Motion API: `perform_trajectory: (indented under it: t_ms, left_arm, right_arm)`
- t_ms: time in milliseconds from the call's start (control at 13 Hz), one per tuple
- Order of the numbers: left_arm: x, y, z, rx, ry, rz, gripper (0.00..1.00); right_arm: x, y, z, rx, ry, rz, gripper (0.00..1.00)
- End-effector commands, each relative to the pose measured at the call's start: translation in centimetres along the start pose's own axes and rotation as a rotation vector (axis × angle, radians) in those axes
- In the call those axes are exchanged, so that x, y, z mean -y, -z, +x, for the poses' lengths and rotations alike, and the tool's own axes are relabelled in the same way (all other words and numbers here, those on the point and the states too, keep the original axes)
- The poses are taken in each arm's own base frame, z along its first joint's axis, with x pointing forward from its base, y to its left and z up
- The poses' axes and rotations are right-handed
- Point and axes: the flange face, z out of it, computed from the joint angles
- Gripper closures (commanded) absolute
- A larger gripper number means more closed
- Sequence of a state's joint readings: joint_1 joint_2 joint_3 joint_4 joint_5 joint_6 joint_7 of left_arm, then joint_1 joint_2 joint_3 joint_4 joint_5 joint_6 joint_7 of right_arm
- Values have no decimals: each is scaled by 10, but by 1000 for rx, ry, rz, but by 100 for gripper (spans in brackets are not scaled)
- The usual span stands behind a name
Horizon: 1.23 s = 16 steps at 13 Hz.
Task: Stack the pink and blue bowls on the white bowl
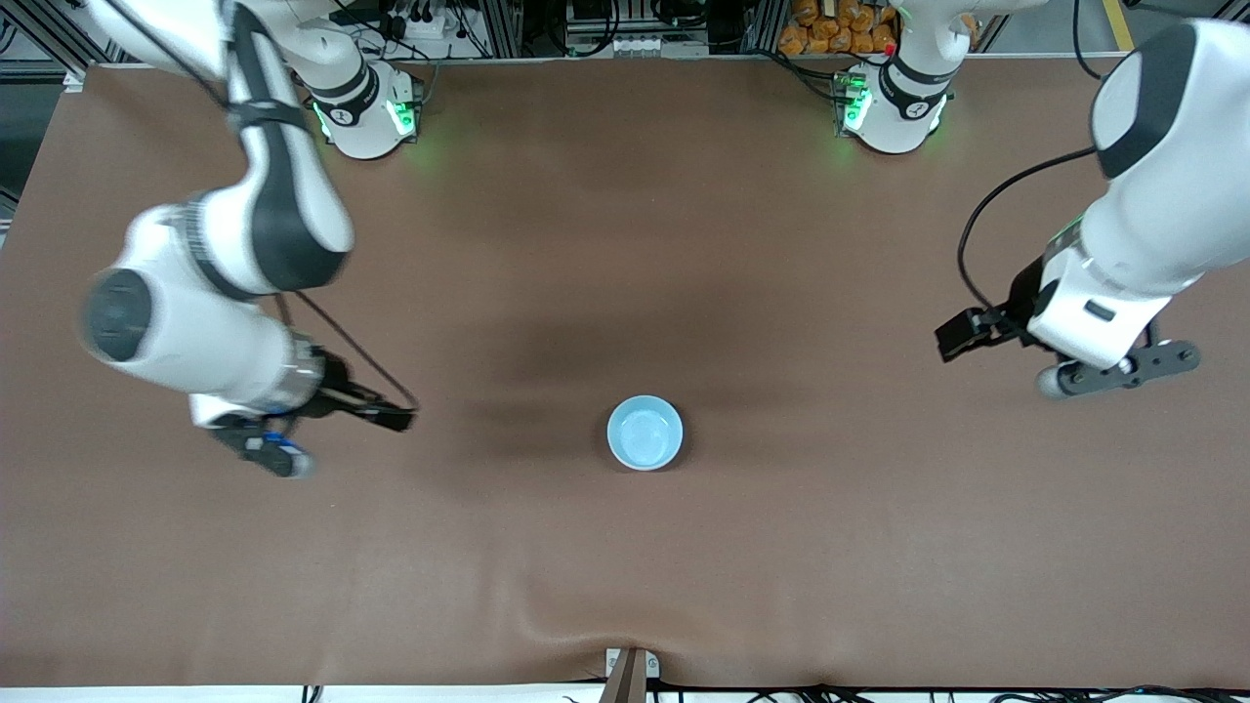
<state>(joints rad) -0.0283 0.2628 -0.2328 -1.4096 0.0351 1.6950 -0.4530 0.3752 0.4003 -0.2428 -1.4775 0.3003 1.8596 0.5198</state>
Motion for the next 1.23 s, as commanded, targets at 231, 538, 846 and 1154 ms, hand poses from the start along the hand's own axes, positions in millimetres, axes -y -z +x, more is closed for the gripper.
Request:
perform_trajectory:
  t_ms: [231,538,846,1154]
  left_arm:
    - [8,14,5,-34,-3,2,0]
    - [18,25,4,-45,10,6,0]
    - [62,55,-3,-33,-36,31,0]
    - [77,67,-26,33,-35,69,0]
  right_arm:
    - [-129,89,14,-26,99,-17,0]
    - [-162,142,-9,-36,190,-107,0]
    - [-176,179,-36,-39,325,-177,0]
    - [-188,203,-50,2,391,-202,0]
